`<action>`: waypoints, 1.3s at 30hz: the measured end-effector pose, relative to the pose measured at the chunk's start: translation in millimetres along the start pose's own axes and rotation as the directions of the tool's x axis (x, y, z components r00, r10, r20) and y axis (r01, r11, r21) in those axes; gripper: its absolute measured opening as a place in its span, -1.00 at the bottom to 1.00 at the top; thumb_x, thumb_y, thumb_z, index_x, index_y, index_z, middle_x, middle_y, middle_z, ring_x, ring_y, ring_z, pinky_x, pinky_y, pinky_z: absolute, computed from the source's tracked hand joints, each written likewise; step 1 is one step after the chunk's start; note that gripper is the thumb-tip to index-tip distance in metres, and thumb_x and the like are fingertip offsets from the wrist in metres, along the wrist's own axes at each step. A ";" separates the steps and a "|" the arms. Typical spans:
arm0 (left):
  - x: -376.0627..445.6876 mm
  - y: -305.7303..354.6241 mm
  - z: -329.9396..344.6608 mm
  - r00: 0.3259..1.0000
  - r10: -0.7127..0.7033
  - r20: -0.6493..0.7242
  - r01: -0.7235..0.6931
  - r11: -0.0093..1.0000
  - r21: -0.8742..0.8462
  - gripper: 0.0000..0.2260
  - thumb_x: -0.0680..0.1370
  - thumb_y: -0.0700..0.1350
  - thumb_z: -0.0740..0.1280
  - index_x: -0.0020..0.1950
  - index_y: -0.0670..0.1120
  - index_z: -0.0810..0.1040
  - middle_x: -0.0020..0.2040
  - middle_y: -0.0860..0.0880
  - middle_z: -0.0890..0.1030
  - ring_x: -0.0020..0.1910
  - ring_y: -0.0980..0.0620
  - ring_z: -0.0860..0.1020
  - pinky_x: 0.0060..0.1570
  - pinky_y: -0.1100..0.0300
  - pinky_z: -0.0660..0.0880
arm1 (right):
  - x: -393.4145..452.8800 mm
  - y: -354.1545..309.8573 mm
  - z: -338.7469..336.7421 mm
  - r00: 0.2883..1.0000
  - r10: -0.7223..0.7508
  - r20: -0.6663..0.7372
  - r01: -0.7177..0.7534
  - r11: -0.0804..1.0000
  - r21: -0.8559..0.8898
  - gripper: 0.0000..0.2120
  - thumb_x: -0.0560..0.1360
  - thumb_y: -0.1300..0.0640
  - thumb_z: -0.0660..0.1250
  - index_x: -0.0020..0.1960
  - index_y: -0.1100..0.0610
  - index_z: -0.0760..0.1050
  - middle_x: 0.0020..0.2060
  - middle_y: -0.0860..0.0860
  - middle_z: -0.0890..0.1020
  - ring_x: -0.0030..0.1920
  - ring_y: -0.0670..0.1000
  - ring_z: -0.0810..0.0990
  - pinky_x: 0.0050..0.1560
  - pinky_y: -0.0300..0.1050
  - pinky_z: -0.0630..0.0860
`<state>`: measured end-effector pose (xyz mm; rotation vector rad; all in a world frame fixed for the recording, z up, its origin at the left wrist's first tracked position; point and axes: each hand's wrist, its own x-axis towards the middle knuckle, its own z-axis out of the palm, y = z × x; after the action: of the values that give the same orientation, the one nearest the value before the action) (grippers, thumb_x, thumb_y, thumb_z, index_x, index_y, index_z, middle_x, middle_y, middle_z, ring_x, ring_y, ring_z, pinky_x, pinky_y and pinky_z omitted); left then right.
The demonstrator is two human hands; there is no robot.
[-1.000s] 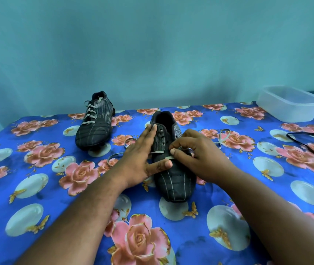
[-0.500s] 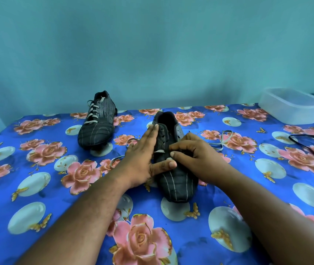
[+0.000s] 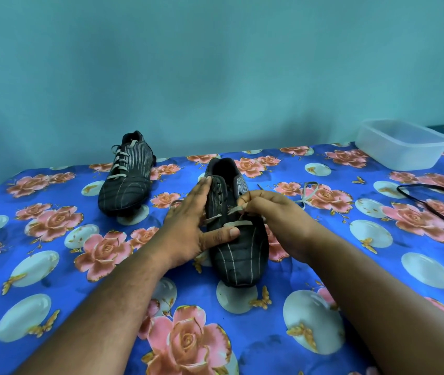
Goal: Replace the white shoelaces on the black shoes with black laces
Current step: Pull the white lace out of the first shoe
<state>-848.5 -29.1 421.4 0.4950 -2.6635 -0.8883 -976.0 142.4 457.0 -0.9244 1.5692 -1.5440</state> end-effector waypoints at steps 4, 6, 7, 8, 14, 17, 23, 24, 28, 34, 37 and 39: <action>1.9 -2.6 2.3 1.000 0.009 -0.013 -0.008 1.000 0.009 0.24 0.16 0.71 0.18 0.66 0.13 -0.14 0.67 0.17 -0.08 0.62 0.25 -0.08 0.61 -0.10 0.01 | 2.5 3.1 -2.1 0.999 -0.036 -0.017 0.034 0.996 -0.086 -0.73 0.62 0.03 0.34 -0.05 0.26 0.53 -0.26 0.09 0.61 -0.30 -0.03 0.55 -0.28 -0.19 0.50; 1.7 -3.1 2.6 1.000 -0.002 -0.024 0.001 1.000 -0.005 0.24 0.16 0.71 0.19 0.66 0.13 -0.12 0.67 0.16 -0.05 0.62 0.24 -0.06 0.61 -0.07 0.01 | 6.9 7.9 -1.4 0.992 -0.117 -0.051 0.095 0.941 -0.325 -0.72 0.54 -0.08 0.44 -0.06 0.15 0.61 -0.26 0.11 0.66 -0.27 -0.06 0.55 -0.19 -0.09 0.51; 1.3 -2.8 2.6 1.000 -0.004 -0.026 0.004 1.000 -0.007 0.24 0.15 0.71 0.19 0.66 0.13 -0.12 0.67 0.16 -0.04 0.61 0.24 -0.05 0.62 -0.06 0.01 | 7.8 9.0 -1.5 0.986 -0.156 -0.060 0.118 0.902 -0.415 -0.77 0.52 -0.08 0.47 -0.09 0.09 0.63 -0.26 0.12 0.67 -0.29 -0.08 0.54 -0.20 -0.08 0.50; 1.1 -2.5 2.7 1.000 -0.003 -0.026 0.003 1.000 -0.005 0.24 0.15 0.71 0.19 0.66 0.13 -0.12 0.67 0.16 -0.04 0.61 0.25 -0.06 0.62 -0.05 0.00 | 8.8 10.4 -2.6 0.981 -0.182 -0.065 0.134 0.884 -0.448 -0.82 0.51 -0.05 0.49 -0.11 0.06 0.65 -0.27 0.10 0.67 -0.30 -0.10 0.53 -0.20 -0.09 0.51; 1.5 -2.8 2.8 1.000 -0.007 -0.017 0.007 1.000 -0.024 0.21 0.18 0.69 0.24 0.66 0.17 -0.12 0.67 0.18 -0.05 0.62 0.24 -0.03 0.60 -0.09 0.06 | 3.3 4.3 -6.2 0.992 -0.127 -0.006 0.124 0.975 -0.185 -0.81 0.61 0.06 0.37 -0.04 0.19 0.61 -0.20 0.07 0.70 -0.19 -0.04 0.63 -0.09 -0.09 0.58; 1.4 -3.2 3.4 1.000 -0.007 -0.019 0.006 1.000 -0.024 0.21 0.17 0.70 0.23 0.66 0.18 -0.11 0.67 0.20 -0.05 0.62 0.24 -0.04 0.60 -0.10 0.05 | 0.2 -0.9 -6.6 0.991 -0.137 0.014 0.135 0.986 0.095 -0.77 0.67 0.11 0.24 0.02 0.27 0.55 -0.21 0.06 0.69 -0.20 -0.04 0.65 -0.17 -0.24 0.56; -0.7 -1.2 1.1 1.000 -0.026 -0.002 0.026 1.000 0.001 0.22 0.14 0.72 0.18 0.65 0.20 -0.15 0.67 0.19 -0.09 0.62 0.23 -0.08 0.61 -0.09 0.01 | 12.0 11.8 -11.8 0.932 -0.355 -0.074 0.226 0.728 -0.647 -0.58 0.47 -0.31 0.39 -0.22 0.05 0.50 -0.35 -0.12 0.56 -0.30 -0.12 0.49 -0.21 -0.07 0.43; -0.5 -1.6 1.3 1.000 -0.030 -0.001 0.030 1.000 -0.001 0.22 0.15 0.72 0.18 0.65 0.21 -0.16 0.67 0.19 -0.09 0.62 0.22 -0.08 0.61 -0.09 0.01 | 12.8 13.2 -12.9 0.917 -0.391 -0.081 0.235 0.694 -0.681 -0.60 0.42 -0.32 0.43 -0.23 0.01 0.52 -0.33 -0.13 0.57 -0.28 -0.12 0.50 -0.19 -0.05 0.42; -0.1 -1.9 2.4 0.999 -0.033 0.003 0.033 0.999 -0.017 0.22 0.15 0.71 0.19 0.65 0.21 -0.15 0.66 0.20 -0.09 0.62 0.24 -0.09 0.61 -0.09 0.00 | 16.3 16.8 -17.3 0.886 -0.458 -0.071 0.291 0.671 -0.682 -0.78 0.47 -0.14 0.49 -0.26 -0.09 0.56 -0.25 -0.12 0.60 -0.10 -0.09 0.55 -0.05 -0.07 0.45; 0.7 -2.2 2.8 1.000 -0.021 -0.004 0.021 0.999 -0.032 0.21 0.16 0.71 0.21 0.65 0.20 -0.13 0.66 0.21 -0.08 0.61 0.27 -0.09 0.61 -0.10 0.01 | 12.1 11.2 -10.2 0.918 -0.396 0.024 0.329 0.725 -0.605 -0.75 0.56 -0.06 0.38 -0.17 0.11 0.57 -0.27 -0.11 0.60 -0.21 -0.16 0.53 -0.18 -0.32 0.40; 0.3 -0.8 1.6 1.000 -0.019 0.000 0.019 1.000 -0.012 0.22 0.15 0.71 0.18 0.66 0.18 -0.13 0.66 0.21 -0.09 0.61 0.27 -0.10 0.61 -0.10 -0.01 | 8.8 2.9 -11.8 0.888 -0.442 -0.125 0.296 0.759 -0.580 -0.77 0.60 0.00 0.36 -0.18 0.09 0.54 -0.42 -0.20 0.52 -0.37 -0.21 0.45 -0.32 -0.37 0.33; -0.3 -0.1 0.7 1.000 -0.023 0.006 0.023 1.000 -0.001 0.22 0.15 0.72 0.18 0.65 0.19 -0.15 0.66 0.22 -0.09 0.61 0.27 -0.10 0.61 -0.09 -0.01 | 8.8 -0.8 -18.4 0.831 -0.483 -0.274 0.263 0.778 -0.571 -0.74 0.61 -0.03 0.34 -0.17 0.09 0.52 -0.44 -0.16 0.46 -0.40 -0.16 0.38 -0.37 -0.35 0.29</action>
<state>-848.5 -28.8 420.8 0.5244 -2.6678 -0.8992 -996.4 143.3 457.8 -1.3483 2.2842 -1.7045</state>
